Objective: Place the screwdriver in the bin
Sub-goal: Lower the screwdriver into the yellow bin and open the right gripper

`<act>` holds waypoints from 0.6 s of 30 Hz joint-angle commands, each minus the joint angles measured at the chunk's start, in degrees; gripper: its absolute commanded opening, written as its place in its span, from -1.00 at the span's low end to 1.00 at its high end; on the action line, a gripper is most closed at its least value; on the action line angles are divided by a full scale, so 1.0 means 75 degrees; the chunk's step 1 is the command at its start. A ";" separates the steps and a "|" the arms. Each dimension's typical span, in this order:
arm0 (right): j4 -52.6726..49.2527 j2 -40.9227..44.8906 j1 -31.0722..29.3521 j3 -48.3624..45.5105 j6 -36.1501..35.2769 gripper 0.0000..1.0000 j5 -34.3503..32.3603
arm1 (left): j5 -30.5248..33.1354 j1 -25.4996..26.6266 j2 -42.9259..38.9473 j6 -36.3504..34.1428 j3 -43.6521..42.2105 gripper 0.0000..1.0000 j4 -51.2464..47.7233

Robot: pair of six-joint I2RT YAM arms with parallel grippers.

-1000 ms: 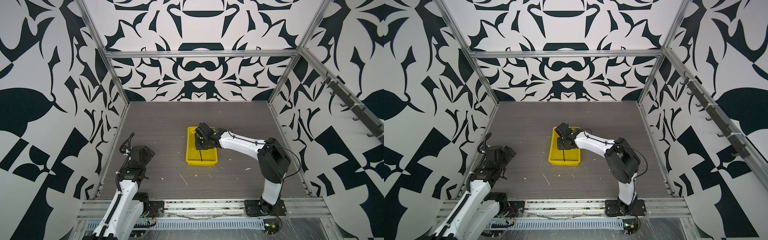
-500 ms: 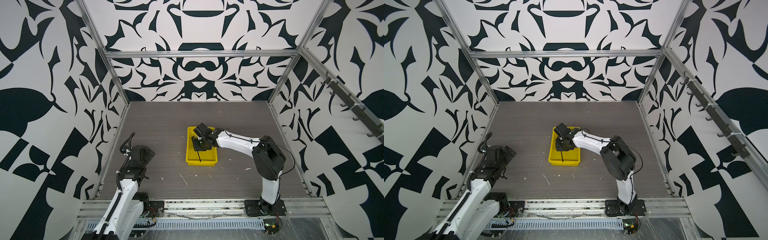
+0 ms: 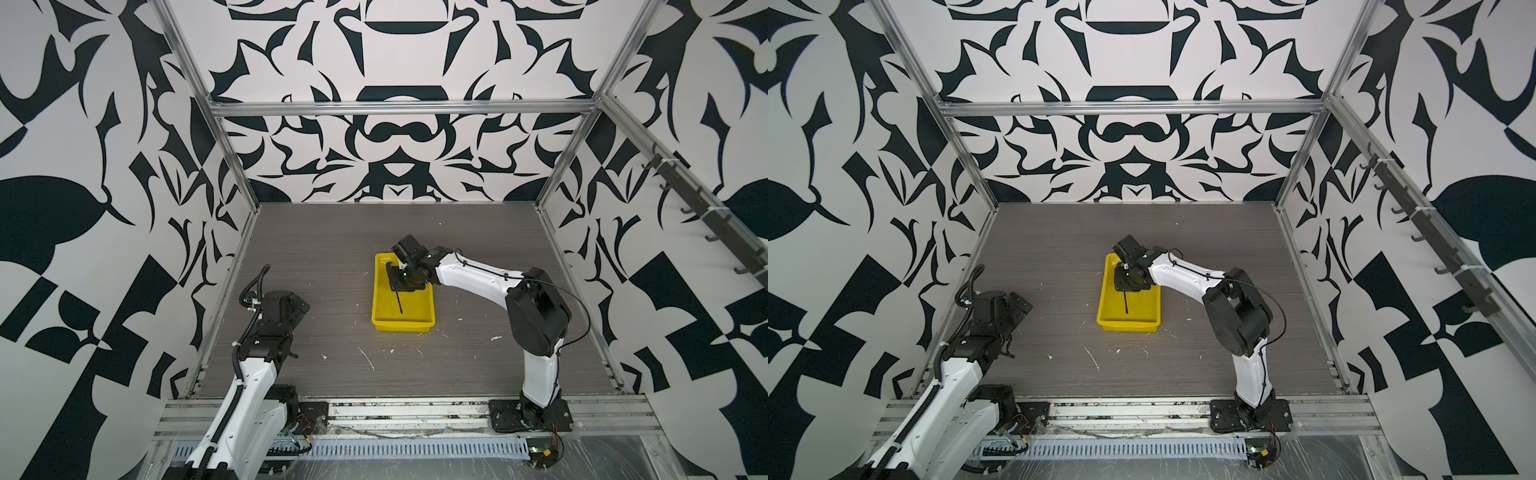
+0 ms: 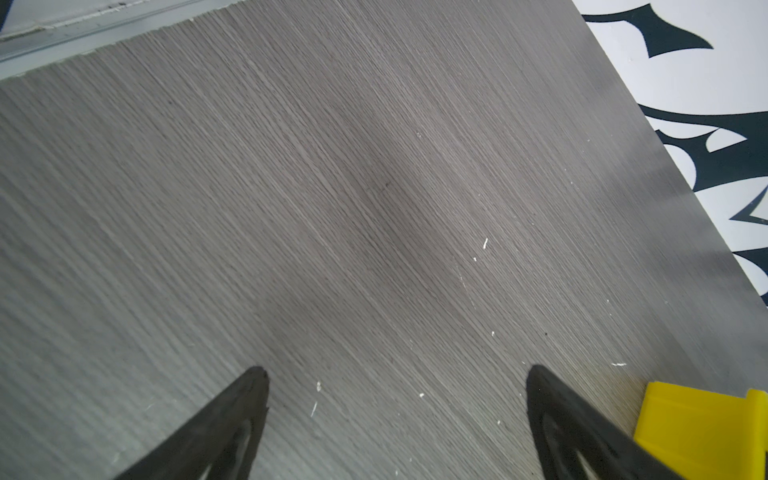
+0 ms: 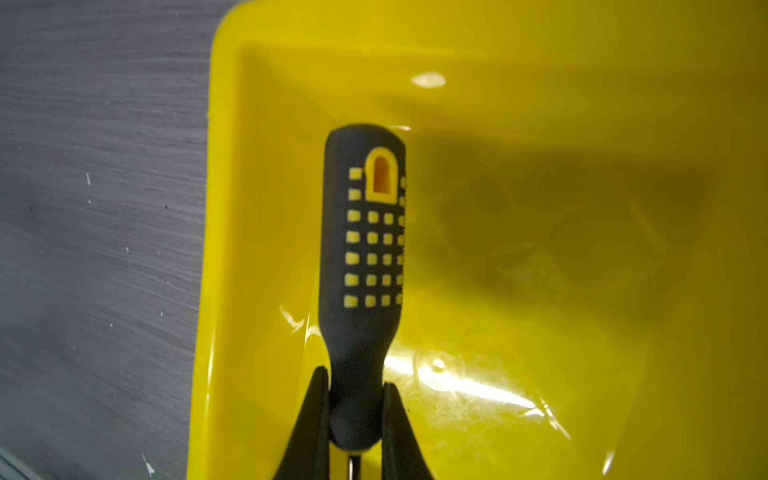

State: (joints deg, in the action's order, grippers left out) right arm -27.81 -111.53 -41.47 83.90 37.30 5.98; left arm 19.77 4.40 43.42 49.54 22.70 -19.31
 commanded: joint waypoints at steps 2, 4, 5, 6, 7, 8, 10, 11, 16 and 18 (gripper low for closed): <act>-0.0001 -0.0163 0.0054 0.0317 -0.0394 -0.77 0.0263 | 0.0061 -0.0034 0.0070 0.0072 0.0084 0.99 -0.0106; -0.0195 -0.0353 0.0080 0.0539 -0.0406 -0.73 0.0185 | 0.0061 -0.0036 0.0083 0.0086 0.0135 0.99 -0.0225; -0.0270 -0.0431 0.0092 0.0622 -0.0381 -0.68 0.0193 | 0.0091 -0.0036 0.0071 0.0092 0.0119 0.99 -0.0207; -0.0279 -0.0446 0.0098 0.0666 -0.0379 -0.63 0.0209 | 0.0112 -0.0036 0.0070 0.0098 0.0075 0.99 -0.0111; -0.0243 -0.0448 0.0092 0.0670 -0.0397 -0.56 0.0229 | 0.0100 -0.0036 0.0070 0.0079 0.0035 0.99 0.0016; -0.0148 -0.0426 0.0093 0.0651 -0.0423 -0.50 0.0274 | 0.0070 -0.0036 0.0093 0.0066 0.0010 0.99 0.0102; -0.0068 -0.0366 0.0092 0.0598 -0.0449 -0.43 0.0271 | 0.0027 -0.0036 0.0157 0.0051 0.0059 0.99 0.0041; -0.0076 -0.0307 0.0092 0.0552 -0.0425 -0.42 0.0258 | 0.0009 -0.0036 0.0192 0.0060 0.0113 0.99 -0.0075; 0.0016 -0.0014 0.0092 0.0323 -0.0417 -0.42 0.0278 | -0.0045 -0.0036 0.0303 0.0009 0.0113 0.99 0.0050; -0.0072 0.0073 0.0096 0.0338 -0.0415 -0.43 0.0241 | -0.0057 -0.0036 0.0339 0.0037 0.0171 0.99 -0.0092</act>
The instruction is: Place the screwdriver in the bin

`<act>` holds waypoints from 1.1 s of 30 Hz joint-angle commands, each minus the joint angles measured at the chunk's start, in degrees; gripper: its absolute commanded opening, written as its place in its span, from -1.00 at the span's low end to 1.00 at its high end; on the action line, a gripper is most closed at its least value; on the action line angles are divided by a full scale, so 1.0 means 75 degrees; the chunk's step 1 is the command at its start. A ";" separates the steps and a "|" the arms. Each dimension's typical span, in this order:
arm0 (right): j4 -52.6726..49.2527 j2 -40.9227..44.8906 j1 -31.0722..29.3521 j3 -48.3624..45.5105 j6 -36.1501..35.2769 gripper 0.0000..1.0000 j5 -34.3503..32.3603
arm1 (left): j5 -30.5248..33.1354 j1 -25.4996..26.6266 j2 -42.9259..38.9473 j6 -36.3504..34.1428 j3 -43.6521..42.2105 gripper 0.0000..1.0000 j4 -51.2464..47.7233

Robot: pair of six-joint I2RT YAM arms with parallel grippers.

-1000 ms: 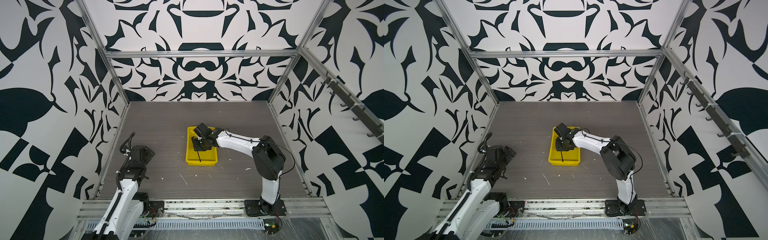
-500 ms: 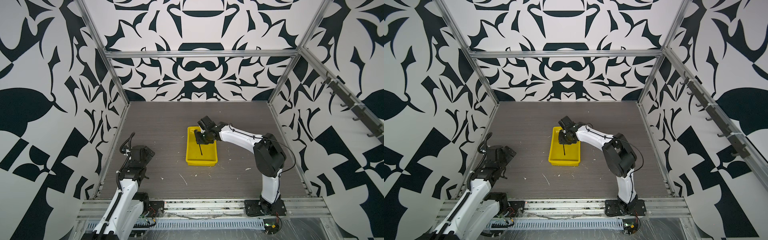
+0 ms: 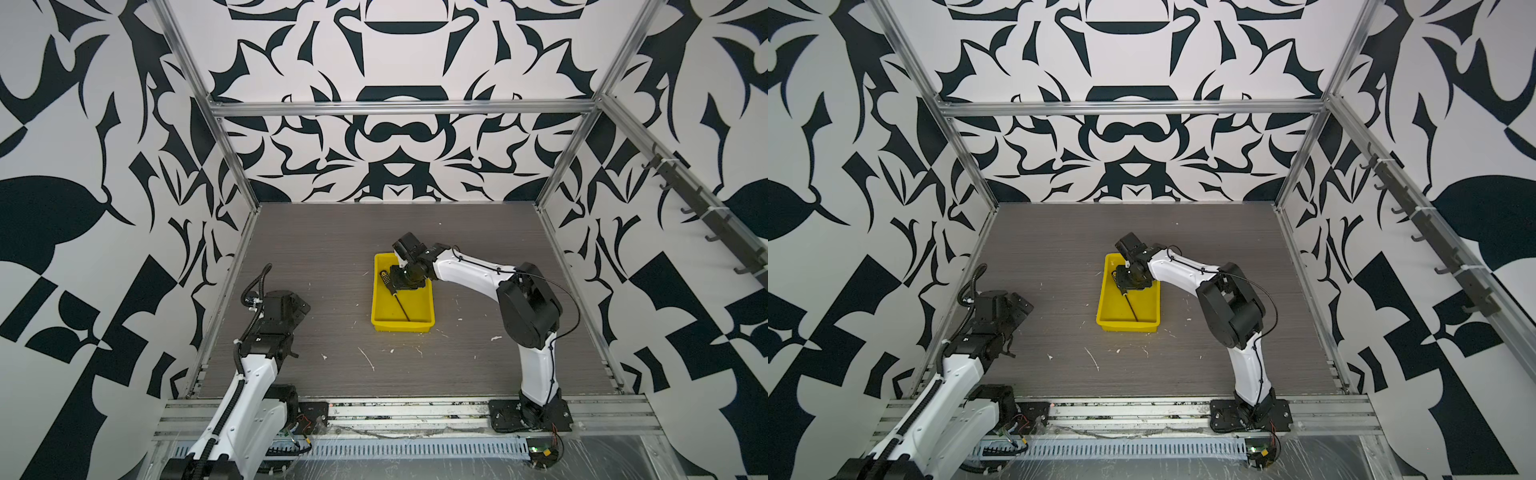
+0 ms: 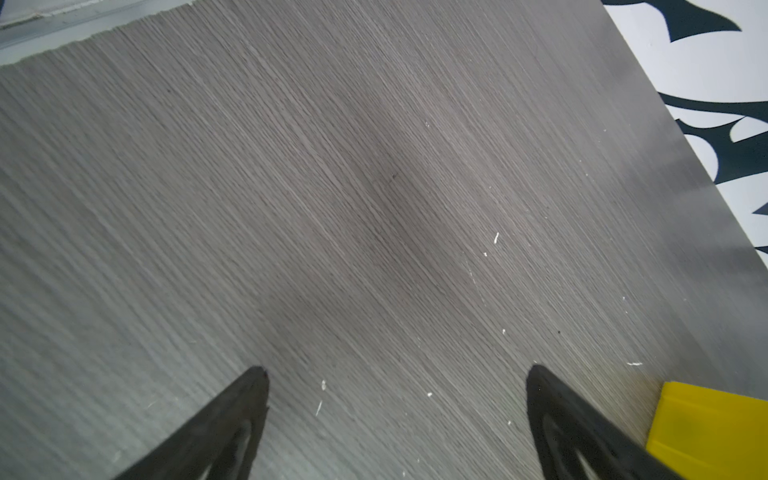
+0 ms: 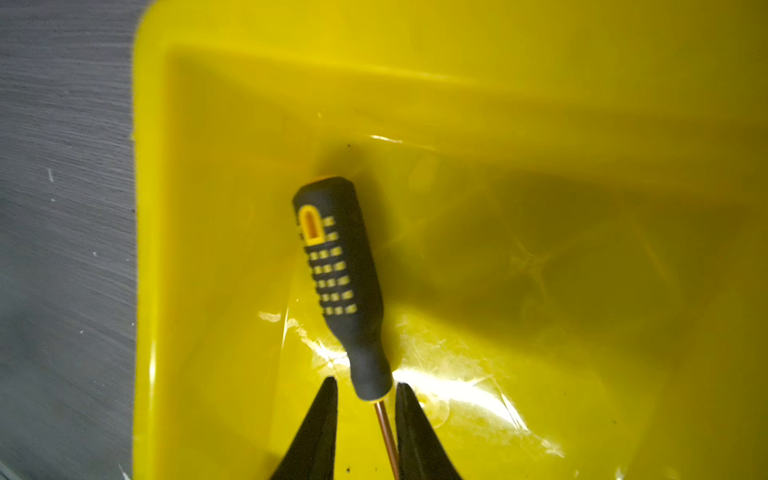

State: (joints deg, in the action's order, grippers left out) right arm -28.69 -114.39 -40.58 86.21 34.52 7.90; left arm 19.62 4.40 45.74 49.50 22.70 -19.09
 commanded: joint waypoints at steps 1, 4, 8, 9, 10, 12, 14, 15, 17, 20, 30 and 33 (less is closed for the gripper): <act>-0.0051 0.0510 -0.0027 0.0090 -0.0062 -0.44 -0.0020 | -0.0032 -0.0036 0.0025 0.0057 0.0196 0.99 -0.0162; -0.0177 0.0836 -0.0021 0.0113 -0.0177 -0.49 -0.0167 | -0.0025 -0.0034 0.0010 0.0037 0.0105 0.99 0.0050; 0.0149 0.1660 -0.0018 -0.0598 -0.0222 -0.50 -0.0760 | -0.0107 -0.0036 0.0054 0.0044 0.0176 0.99 -0.0099; 0.0251 0.1849 -0.0020 -0.0799 -0.0220 -0.50 -0.0913 | -0.0094 -0.0036 0.0054 0.0035 0.0174 0.99 -0.0092; 0.0375 0.2073 -0.0018 -0.1027 -0.0232 -0.51 -0.1087 | -0.0093 -0.0036 0.0043 0.0034 0.0159 0.99 -0.0056; 0.0532 0.2450 0.0018 -0.1358 -0.0279 -0.51 -0.1479 | -0.0102 -0.0035 0.0032 0.0033 0.0151 0.99 -0.0039; 0.0475 0.2831 0.0114 -0.1536 -0.0384 -0.51 -0.1892 | -0.0091 -0.0036 0.0008 0.0056 0.0157 0.99 -0.0084; 0.0429 0.3020 0.0172 -0.1576 -0.0483 -0.51 -0.2054 | -0.0084 -0.0034 -0.0001 0.0053 0.0135 0.99 -0.0062; 0.0246 0.3546 0.0248 -0.1727 -0.0663 -0.52 -0.2827 | -0.0081 -0.0036 -0.0004 0.0044 0.0103 0.99 0.0028; 0.0198 0.4503 0.0254 -0.2274 -0.1151 -0.52 -0.3930 | -0.0127 -0.0031 0.0014 0.0031 0.0158 0.99 -0.0090; 0.1658 0.7265 0.0254 -0.4964 -0.1974 -0.14 -0.6919 | -0.0176 -0.0036 0.0039 0.0016 0.0089 0.99 0.0146; 0.2705 0.7855 0.0253 -0.6045 -0.2177 0.06 -0.7018 | -0.0255 -0.0036 0.0178 -0.0016 0.0175 0.99 0.0064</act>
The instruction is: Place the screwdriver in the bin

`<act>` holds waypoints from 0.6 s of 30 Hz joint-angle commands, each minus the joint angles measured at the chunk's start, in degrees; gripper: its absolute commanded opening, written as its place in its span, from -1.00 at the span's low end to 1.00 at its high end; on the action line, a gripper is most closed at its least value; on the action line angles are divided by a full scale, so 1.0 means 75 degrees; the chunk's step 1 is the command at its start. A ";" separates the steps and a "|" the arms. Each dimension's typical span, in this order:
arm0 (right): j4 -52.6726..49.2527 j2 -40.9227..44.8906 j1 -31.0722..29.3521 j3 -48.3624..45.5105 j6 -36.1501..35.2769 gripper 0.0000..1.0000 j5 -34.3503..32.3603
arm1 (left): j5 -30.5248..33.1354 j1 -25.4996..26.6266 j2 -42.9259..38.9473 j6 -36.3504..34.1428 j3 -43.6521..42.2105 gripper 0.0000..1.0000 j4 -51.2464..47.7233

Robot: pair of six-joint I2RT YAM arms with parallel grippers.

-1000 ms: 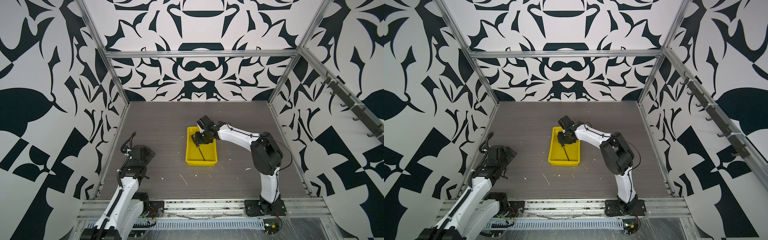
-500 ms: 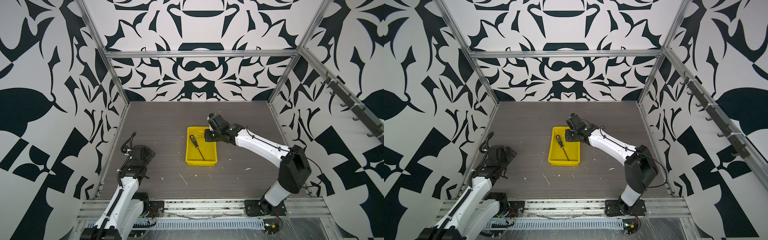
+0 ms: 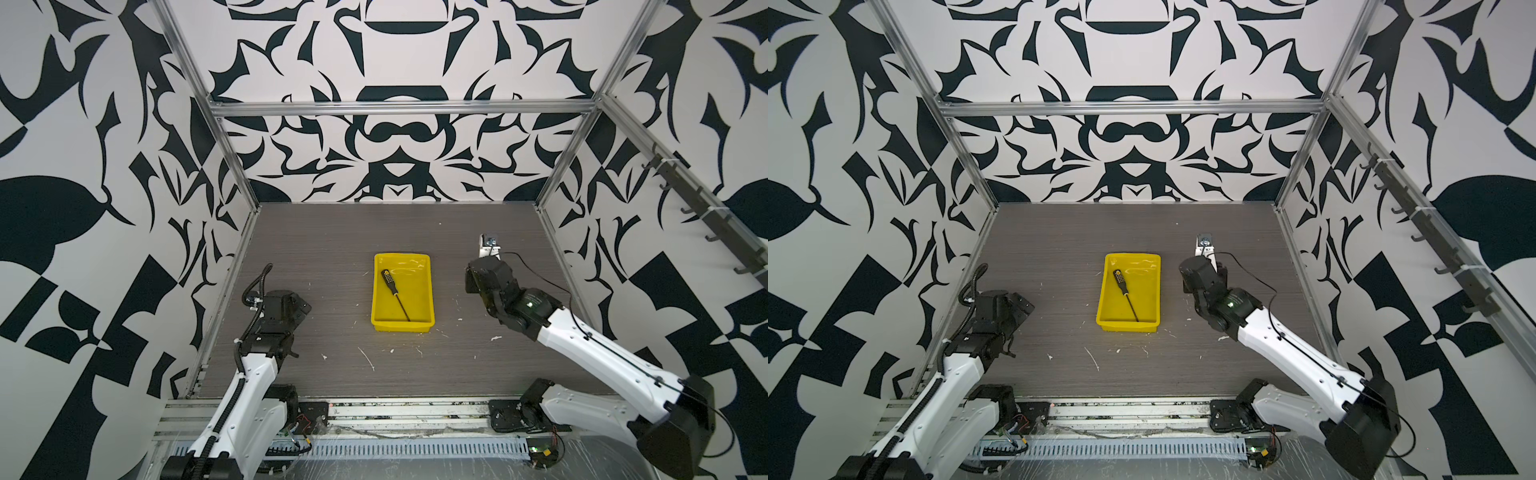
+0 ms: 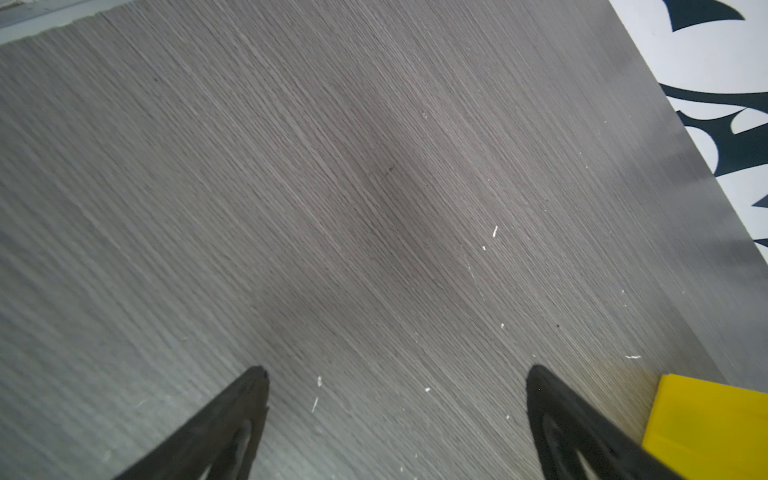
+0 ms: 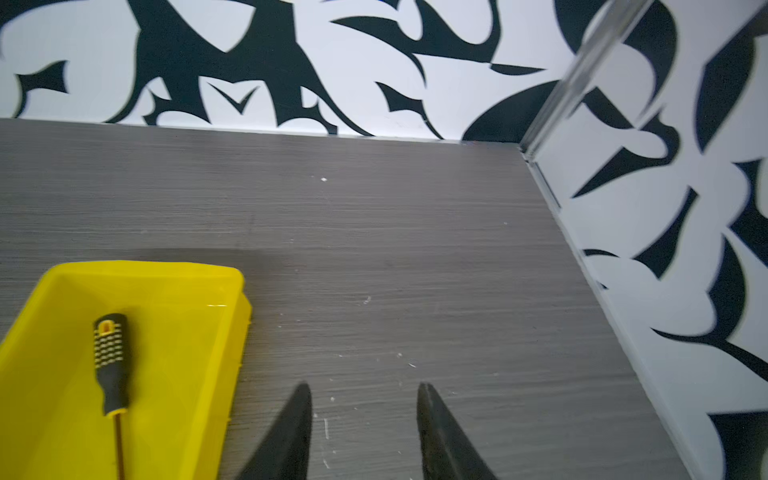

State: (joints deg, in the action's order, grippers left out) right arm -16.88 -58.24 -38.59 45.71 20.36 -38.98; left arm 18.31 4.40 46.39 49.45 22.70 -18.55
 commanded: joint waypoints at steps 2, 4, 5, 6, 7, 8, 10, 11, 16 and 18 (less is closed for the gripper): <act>0.1678 0.0647 -0.0011 -0.1300 -0.0515 0.17 -0.0715 | -0.0091 -0.0036 0.0153 -0.0034 0.0233 0.99 -0.0081; 0.2088 0.0787 -0.0017 -0.1698 -0.0762 0.15 -0.0761 | -0.0097 -0.0036 0.0155 -0.0043 0.0232 0.99 -0.0076; 0.2364 0.0826 -0.0011 -0.1902 -0.0976 0.11 -0.0767 | -0.0111 -0.0036 0.0134 -0.0044 0.0227 0.99 -0.0080; 0.2736 0.0839 -0.0013 -0.2089 -0.1293 0.10 -0.0762 | -0.0131 -0.0036 0.0108 -0.0051 0.0219 0.99 -0.0066; 0.3321 0.0837 -0.0013 -0.2316 -0.1800 0.09 -0.0733 | -0.0131 -0.0036 0.0079 -0.0043 0.0177 0.99 -0.0030; 0.4015 0.0839 -0.0013 -0.2549 -0.2422 0.08 -0.0676 | -0.0143 -0.0036 0.0055 -0.0044 0.0134 0.99 0.0039; 0.5301 0.0769 -0.0009 -0.2993 -0.3807 0.13 -0.0400 | -0.0186 -0.0036 0.0043 -0.0050 0.0091 0.99 0.0156; 0.5926 0.0696 0.0013 -0.3241 -0.4565 0.20 -0.0207 | -0.0227 -0.0036 0.0065 -0.0037 0.0083 0.99 0.0187; 0.7135 -0.0274 0.1033 -0.3610 -0.4567 0.40 -0.0095 | -0.0238 -0.0036 0.0252 -0.0057 0.0226 0.99 -0.0011; 0.7206 -0.0524 0.1609 -0.3554 -0.3758 0.40 0.0187 | -0.0225 -0.0035 0.0283 -0.0049 0.0209 0.99 0.0034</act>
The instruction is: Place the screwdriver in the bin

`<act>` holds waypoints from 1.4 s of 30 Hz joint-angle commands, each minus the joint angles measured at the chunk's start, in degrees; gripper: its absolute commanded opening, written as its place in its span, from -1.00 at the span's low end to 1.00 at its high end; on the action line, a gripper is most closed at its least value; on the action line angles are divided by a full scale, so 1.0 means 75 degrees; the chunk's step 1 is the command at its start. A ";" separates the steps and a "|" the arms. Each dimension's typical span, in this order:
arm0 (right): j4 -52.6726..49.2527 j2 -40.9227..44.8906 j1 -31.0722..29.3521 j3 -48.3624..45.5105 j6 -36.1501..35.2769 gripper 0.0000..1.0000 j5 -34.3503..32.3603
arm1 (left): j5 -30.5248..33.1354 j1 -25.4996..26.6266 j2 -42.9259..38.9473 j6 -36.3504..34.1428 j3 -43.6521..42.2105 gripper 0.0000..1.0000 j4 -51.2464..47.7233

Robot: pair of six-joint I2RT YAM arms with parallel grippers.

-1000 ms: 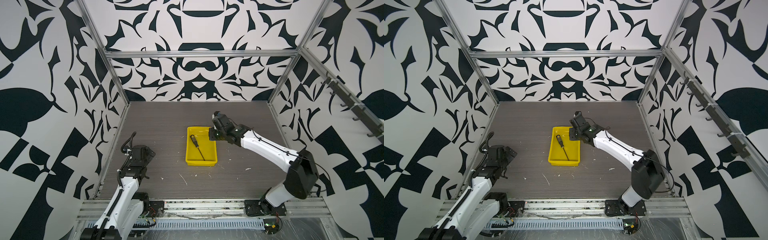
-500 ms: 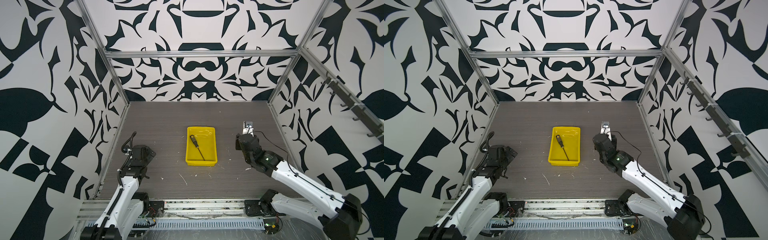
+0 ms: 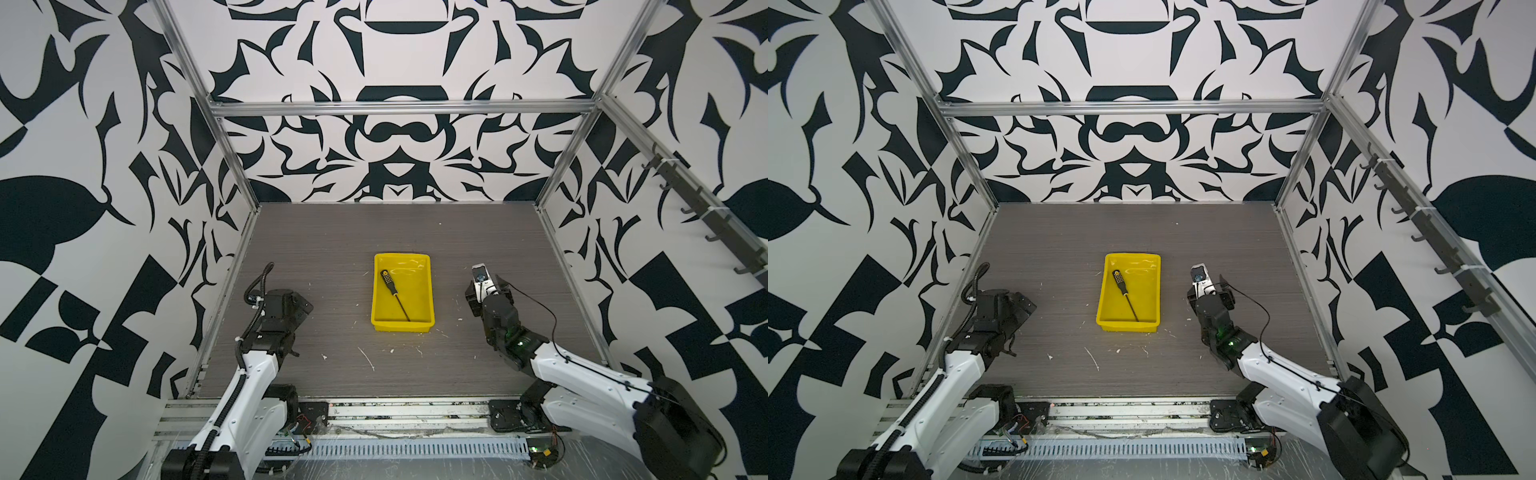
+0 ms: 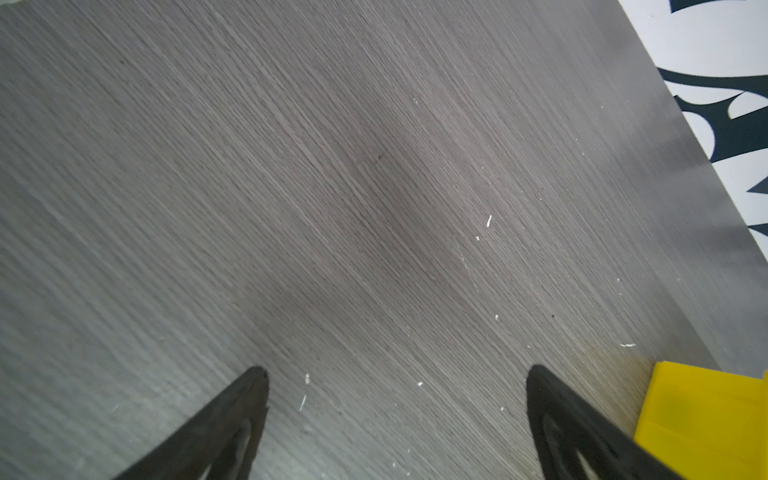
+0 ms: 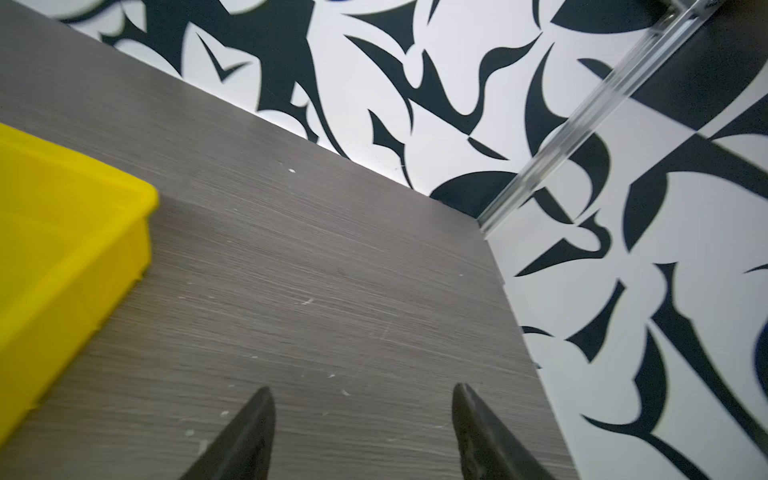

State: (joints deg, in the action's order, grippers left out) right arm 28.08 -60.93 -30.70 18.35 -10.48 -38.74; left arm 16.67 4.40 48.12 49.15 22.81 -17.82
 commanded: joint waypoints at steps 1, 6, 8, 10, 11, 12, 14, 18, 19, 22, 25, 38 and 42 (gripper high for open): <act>0.1326 -0.0304 0.0817 0.0102 0.0512 0.39 0.0530 | -0.0018 -0.0036 0.0081 -0.0004 0.0187 0.99 0.0002; 0.1749 -0.1638 0.1671 0.0487 0.0711 0.42 0.0920 | -0.0120 -0.0036 0.0294 -0.0006 0.0232 0.99 0.0074; 0.1934 -0.2280 0.1745 0.0702 0.0658 0.46 0.0527 | -0.0119 -0.0036 0.0408 -0.0014 0.0288 0.99 0.0045; 0.2082 -0.2835 0.1741 0.0869 0.0682 0.51 -0.0017 | -0.0148 -0.0036 0.0491 -0.0043 0.0351 0.99 -0.0032; 0.2106 -0.3092 0.1743 0.0926 0.0834 0.55 -0.0220 | -0.0119 -0.0034 0.0516 -0.0044 0.0379 0.99 -0.0077; 0.2341 -0.3324 0.1738 0.0889 0.0890 0.56 -0.0386 | -0.0089 -0.0036 0.0516 -0.0032 0.0385 0.99 -0.0095; 0.3655 -0.3750 0.1738 0.0454 0.0849 0.57 -0.0492 | -0.0021 -0.0036 0.0489 -0.0014 0.0362 0.99 -0.0068; 0.4003 -0.3526 0.1878 0.0040 0.0984 0.63 -0.0126 | -0.0012 -0.0034 0.0394 -0.0004 0.0311 0.99 -0.0022; 0.4158 -0.3534 0.1960 -0.0036 0.0995 0.65 0.0034 | -0.0017 -0.0036 0.0370 0.0009 0.0285 0.99 0.0011; 0.3860 -0.3503 0.2119 0.0070 0.1110 0.77 0.0374 | -0.0010 -0.0031 0.0346 0.0015 0.0257 0.99 0.0021; 0.3028 -0.3484 0.2616 0.0393 0.1461 0.77 0.1296 | 0.0059 -0.0036 0.0401 0.0084 0.0232 0.99 0.0096; 0.3593 -0.3794 0.3030 0.0129 0.1302 1.00 0.2815 | 0.0351 -0.0036 0.0299 0.0065 0.0160 0.99 0.0223; 0.3564 -0.3783 0.3034 0.0120 0.1312 1.00 0.2822 | 0.0329 -0.0036 0.0254 -0.0576 0.0113 0.99 0.0759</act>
State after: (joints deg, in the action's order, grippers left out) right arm 53.71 -89.73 -7.66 18.65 0.03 -19.46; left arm 17.93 4.40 50.87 47.53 23.97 -15.18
